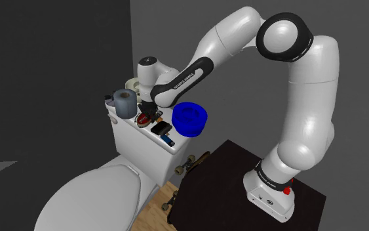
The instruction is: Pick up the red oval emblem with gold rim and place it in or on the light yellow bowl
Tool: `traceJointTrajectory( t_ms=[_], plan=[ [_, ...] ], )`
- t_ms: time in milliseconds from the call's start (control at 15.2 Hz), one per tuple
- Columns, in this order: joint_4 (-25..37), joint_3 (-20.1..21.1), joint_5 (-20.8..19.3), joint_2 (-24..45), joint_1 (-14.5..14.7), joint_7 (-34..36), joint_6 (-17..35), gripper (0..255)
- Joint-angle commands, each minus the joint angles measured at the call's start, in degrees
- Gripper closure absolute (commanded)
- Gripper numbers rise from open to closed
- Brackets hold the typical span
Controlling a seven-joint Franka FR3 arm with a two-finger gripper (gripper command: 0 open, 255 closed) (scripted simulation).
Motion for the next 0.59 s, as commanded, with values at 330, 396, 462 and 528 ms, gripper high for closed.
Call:
traceJointTrajectory(
  t_ms=[330, 396, 462, 528],
  plan=[
    [0.0, 0.0, 0.0, 0.0, 0.0, 0.0, 0.0, 255],
    [-0.1, 0.3, 0.4, -0.6, -0.2, -0.3, -0.5, 255],
    [-0.1, 0.6, 0.8, -1.2, -0.4, -0.6, -1.0, 255],
    [-0.1, 0.9, 1.2, -1.8, -0.6, -0.9, -1.5, 255]
  ],
)
